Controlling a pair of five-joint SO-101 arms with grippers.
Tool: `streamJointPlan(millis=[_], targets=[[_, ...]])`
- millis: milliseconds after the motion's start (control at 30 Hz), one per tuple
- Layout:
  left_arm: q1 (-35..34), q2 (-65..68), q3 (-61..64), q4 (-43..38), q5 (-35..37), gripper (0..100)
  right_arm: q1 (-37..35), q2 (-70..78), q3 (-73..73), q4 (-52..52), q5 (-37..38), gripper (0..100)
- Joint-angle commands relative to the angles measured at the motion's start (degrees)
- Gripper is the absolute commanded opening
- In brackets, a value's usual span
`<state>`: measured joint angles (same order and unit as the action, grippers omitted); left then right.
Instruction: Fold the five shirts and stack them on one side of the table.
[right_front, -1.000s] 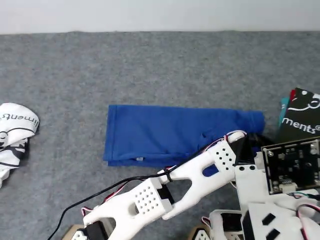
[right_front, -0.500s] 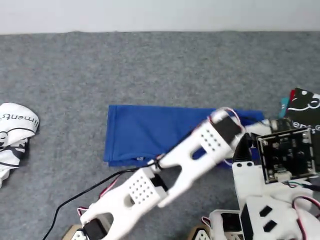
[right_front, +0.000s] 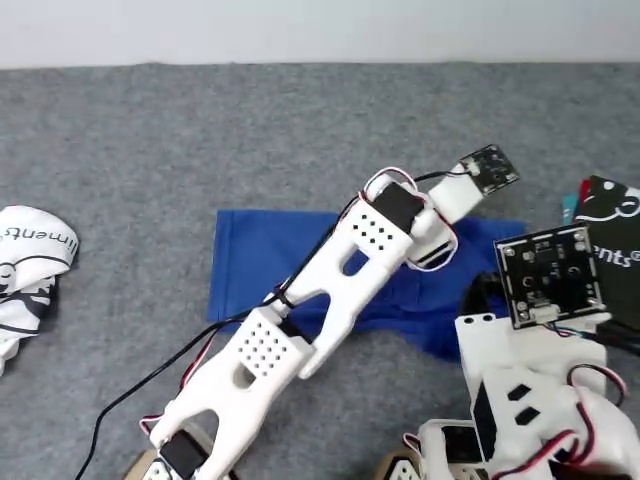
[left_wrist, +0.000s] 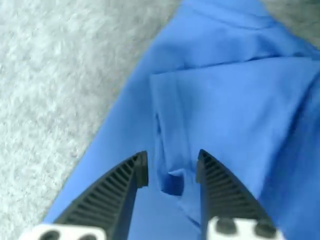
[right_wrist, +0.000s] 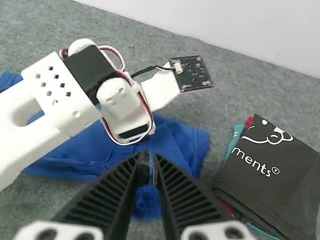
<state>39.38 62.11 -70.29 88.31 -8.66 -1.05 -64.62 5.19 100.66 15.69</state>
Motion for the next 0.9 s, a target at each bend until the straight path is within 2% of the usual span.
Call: streamJointPlan(millis=[0, 133, 300, 467, 667, 867], targets=[[-2.1, 0.0, -3.1, -1.3, -0.7, 17, 0.1, 0.3, -0.2, 0.4, -0.3, 2.9], [-1.4, -2.0, -7.1, 3.3, -0.8, 17, 0.1, 0.4, -0.2, 0.4, -0.3, 2.9], [4.4, -3.5, -12.4, 12.6, -1.1, 17, 0.1, 0.4, -0.2, 0.4, -0.3, 2.9], [10.5, -6.1, -10.0, 12.4, -3.1, 17, 0.1, 0.3, -0.2, 0.4, -0.3, 2.9], [18.8, -7.6, 0.5, 12.3, -3.3, 21, 0.1, 0.0, -0.2, 0.8, -0.3, 2.9], [25.3, -7.2, 1.3, 12.3, -3.3, 22, 0.3, -0.1, -0.2, 1.0, -0.3, 2.9]])
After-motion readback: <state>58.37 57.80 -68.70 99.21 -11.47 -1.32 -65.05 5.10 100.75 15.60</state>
